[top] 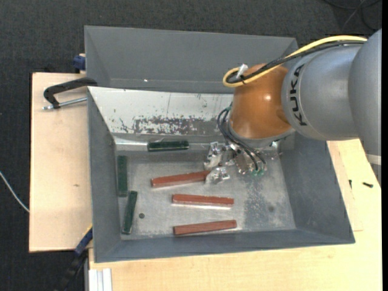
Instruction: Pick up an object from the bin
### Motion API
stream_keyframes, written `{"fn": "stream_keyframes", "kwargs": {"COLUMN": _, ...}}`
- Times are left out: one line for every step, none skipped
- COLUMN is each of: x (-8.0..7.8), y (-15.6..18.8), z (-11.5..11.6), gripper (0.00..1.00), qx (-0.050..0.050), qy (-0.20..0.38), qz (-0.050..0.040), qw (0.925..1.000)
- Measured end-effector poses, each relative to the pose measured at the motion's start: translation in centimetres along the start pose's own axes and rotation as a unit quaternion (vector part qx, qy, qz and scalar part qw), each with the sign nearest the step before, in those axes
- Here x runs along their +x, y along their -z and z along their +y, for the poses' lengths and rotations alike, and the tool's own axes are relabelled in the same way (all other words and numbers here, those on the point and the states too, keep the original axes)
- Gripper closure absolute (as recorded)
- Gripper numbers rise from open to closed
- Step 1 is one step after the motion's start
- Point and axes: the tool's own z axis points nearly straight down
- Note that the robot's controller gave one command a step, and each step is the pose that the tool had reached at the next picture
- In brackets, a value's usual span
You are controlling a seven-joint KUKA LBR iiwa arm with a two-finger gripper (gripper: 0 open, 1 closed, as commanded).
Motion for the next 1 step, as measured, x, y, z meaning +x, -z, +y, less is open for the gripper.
{"fn": "stream_keyframes", "kwargs": {"x": 2.08, "y": 18.21, "z": 1.76, "gripper": 1.0, "qx": 0.0, "qy": 0.141, "qz": -0.0009, "qw": 0.99}}
